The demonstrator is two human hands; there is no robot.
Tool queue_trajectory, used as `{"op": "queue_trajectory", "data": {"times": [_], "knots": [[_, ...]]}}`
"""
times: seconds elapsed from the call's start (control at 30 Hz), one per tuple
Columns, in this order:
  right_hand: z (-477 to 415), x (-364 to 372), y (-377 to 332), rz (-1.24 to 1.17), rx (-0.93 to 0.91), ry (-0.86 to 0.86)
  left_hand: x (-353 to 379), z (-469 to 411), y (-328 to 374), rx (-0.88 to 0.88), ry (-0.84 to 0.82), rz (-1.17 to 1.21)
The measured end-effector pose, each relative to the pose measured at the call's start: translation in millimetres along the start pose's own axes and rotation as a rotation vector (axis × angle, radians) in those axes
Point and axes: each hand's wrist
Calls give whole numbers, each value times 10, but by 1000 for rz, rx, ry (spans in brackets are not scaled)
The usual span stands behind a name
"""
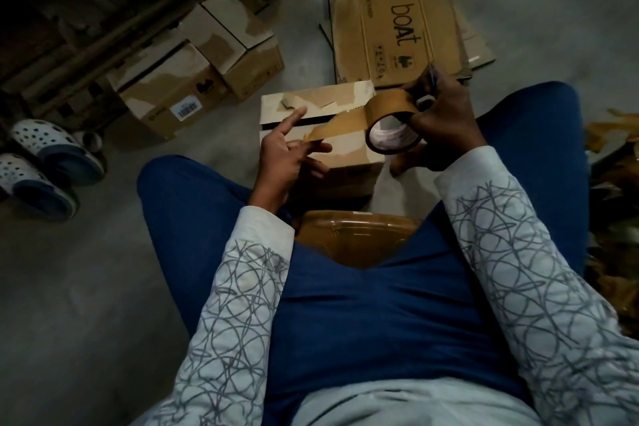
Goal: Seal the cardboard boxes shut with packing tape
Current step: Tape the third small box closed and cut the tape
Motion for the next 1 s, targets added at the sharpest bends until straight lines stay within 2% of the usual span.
{"op": "queue_trajectory", "data": {"times": [0.17,0.33,0.4,0.57,0.67,0.73,0.87,1.0], "knots": [[-5,-6,-11,7,-14,1,-14,12,8,-23,-127,350],[-18,-27,14,32,16,-21,-154,8,-35,4,-320,432],[-14,-48,1,29,9,-31,-163,18,-23,12,-332,491],[8,-15,-45,39,5,-105,-19,-21,-4,-55,-74,363],[9,0,-32,52,-28,-141,-14,-52,-38,-139,69,382],[-15,3,-42,74,-35,-211,-100,-109,-75,-177,106,310],[-168,87,-51,176,54,-473,-382,-345,-98,-214,117,-136],[-339,227,-50,233,2,-634,-690,-591,-119,-211,135,-126]]}}
Point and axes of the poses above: each hand's wrist, its own z-axis away from the middle knuckle, its own x-axis out of the palm, y = z × x, and after that the axes turned 15 degrees about -y, right-handed
